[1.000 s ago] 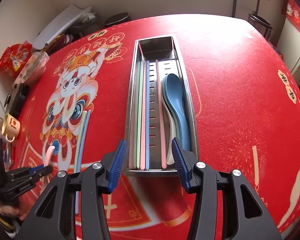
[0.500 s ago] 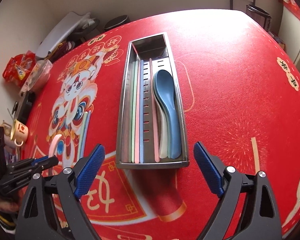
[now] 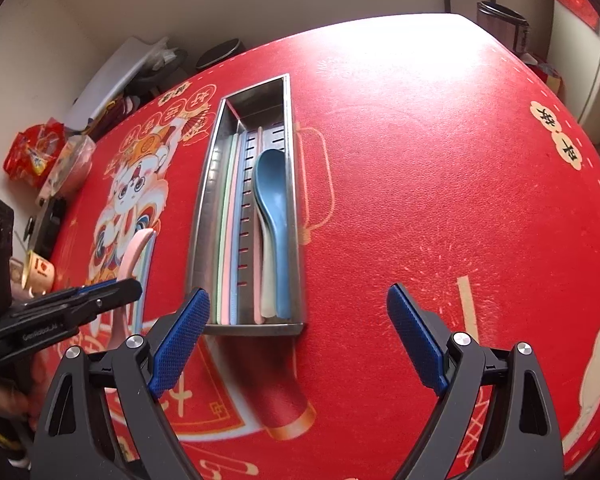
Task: Organize utensils
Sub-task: 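Carry the pink spoon into the tray with the left tool, open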
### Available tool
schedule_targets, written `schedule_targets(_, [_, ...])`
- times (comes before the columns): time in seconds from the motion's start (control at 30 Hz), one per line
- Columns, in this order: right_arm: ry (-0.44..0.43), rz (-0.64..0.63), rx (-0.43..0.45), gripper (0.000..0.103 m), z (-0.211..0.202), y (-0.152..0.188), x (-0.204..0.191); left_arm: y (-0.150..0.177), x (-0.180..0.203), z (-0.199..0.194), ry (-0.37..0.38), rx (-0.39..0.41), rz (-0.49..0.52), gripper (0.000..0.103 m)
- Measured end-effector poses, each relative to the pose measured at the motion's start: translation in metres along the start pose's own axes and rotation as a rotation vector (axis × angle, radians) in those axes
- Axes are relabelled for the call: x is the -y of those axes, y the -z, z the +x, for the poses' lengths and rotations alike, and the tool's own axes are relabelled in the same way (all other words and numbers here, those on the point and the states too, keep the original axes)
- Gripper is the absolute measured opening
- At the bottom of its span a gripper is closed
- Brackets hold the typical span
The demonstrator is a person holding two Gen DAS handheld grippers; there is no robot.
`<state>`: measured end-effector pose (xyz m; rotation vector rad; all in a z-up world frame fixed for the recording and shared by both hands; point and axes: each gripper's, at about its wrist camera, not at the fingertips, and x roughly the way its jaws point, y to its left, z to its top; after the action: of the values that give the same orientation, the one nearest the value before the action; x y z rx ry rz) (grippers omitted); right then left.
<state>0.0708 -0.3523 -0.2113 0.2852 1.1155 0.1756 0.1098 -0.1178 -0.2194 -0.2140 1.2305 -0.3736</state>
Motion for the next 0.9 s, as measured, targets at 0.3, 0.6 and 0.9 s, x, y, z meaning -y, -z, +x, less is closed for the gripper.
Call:
schedule_targets(0.3, [0.001,0.011,0.005,0.087,-0.006,-0.008,0.032,-0.045,0.036,0.033,-0.011,0.028,-0.072,0.013])
schedule_targets(0.6, [0.015,0.064,0.012,0.087,-0.011,-0.009,0.063,-0.065,0.044,0.069,-0.105,-0.002,-0.084,0.013])
schedule_targets(0.9, [0.025,0.09,0.017,0.087,-0.012,-0.01,0.072,-0.066,0.045,0.083,-0.126,-0.046,-0.071,0.013])
